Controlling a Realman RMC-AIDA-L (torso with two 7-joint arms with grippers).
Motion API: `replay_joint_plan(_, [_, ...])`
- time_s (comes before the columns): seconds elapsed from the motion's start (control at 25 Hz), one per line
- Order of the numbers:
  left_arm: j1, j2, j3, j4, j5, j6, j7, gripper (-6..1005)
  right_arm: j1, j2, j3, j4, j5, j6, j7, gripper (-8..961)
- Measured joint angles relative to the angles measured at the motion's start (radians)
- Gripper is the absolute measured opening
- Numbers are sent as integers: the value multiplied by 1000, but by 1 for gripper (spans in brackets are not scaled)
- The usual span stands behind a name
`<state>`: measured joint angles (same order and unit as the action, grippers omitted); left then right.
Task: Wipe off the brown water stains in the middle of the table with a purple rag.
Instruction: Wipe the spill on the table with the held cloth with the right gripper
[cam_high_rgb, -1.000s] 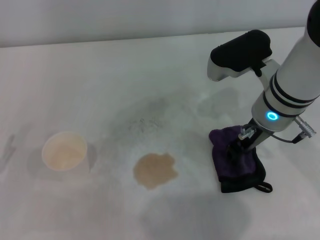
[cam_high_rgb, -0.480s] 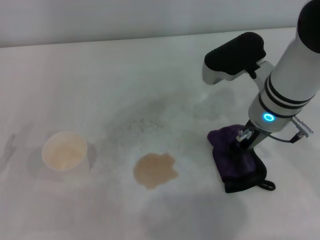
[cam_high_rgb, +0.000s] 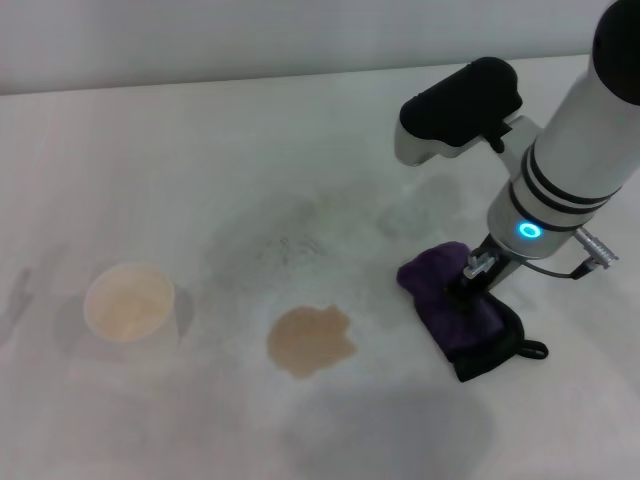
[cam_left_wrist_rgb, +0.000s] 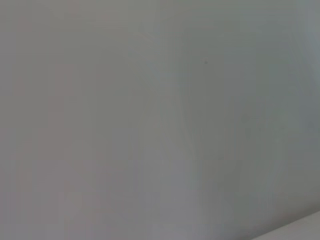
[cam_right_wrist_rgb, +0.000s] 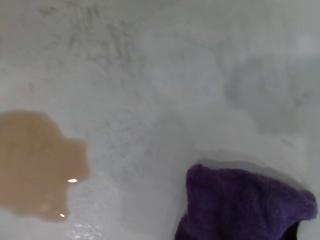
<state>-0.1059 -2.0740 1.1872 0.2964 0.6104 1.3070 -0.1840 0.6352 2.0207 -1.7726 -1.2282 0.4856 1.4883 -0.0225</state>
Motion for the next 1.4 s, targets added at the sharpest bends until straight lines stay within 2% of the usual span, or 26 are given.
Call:
replay_joint_plan(0.32, [0, -2, -1, -2, 0, 5, 0, 834, 41, 4, -76, -15, 59, -57, -21, 100])
replay_joint_plan(0.64, [-12, -3, -1, -3, 0, 3, -1, 834, 126, 7, -228, -5, 180, -146, -19, 101])
replay_joint_plan(1.04, [-15, -4, 6, -3, 0, 8, -5, 834, 225, 7, -430, -4, 415, -260, -23, 100])
replay_joint_plan(1.2, [-15, -5, 8, -3, 0, 8, -7, 833, 238, 7, -436, 13, 410, -266, -19, 100])
replay_joint_plan(1.4, [-11, -5, 8, -16, 0, 8, -5, 833, 232, 7, -361, 60, 303, -235, -16, 100])
